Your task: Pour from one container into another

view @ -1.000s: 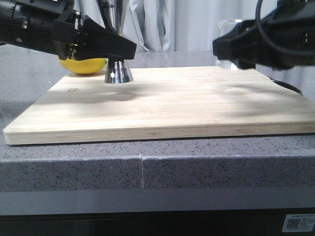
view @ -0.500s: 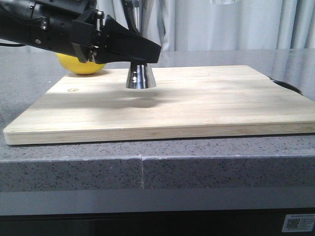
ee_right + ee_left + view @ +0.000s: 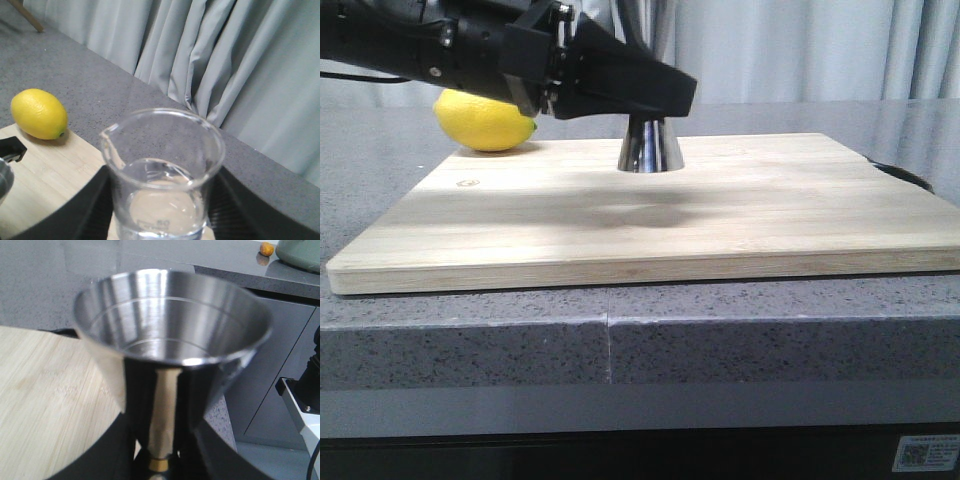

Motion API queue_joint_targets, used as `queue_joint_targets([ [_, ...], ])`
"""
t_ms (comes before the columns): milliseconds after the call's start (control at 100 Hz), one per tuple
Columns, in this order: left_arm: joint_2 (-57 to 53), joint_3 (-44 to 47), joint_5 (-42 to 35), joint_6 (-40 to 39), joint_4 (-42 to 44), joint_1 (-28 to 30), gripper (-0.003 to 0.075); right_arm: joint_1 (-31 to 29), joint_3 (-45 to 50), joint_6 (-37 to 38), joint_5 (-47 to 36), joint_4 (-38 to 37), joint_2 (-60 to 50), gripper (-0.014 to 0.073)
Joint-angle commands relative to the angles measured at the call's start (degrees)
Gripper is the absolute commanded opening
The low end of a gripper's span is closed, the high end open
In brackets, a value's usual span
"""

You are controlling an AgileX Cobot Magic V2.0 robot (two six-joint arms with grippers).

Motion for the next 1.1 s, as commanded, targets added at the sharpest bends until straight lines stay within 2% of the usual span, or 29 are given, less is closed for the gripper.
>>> queue_joint_targets([
  [0,-3.2,-2.26,3.31,-0.15,-4.27,-1.03,0.0033,0.93,-2.15,-0.47,-2.34,-1.72,-2.12,0.0236],
  [270,-3.2,-2.32,3.0,-0.15,-4.27,-1.91,0.0033,3.86,-2.15,-0.47,-1.56,-4.74,-2.27,0.0236],
  [1090,-3.2,-2.32,2.79,-0.15,-3.72,-3.92,0.0033,4.76,-2.15,-0.47,1.61,-12.56,-4.62,0.0236],
])
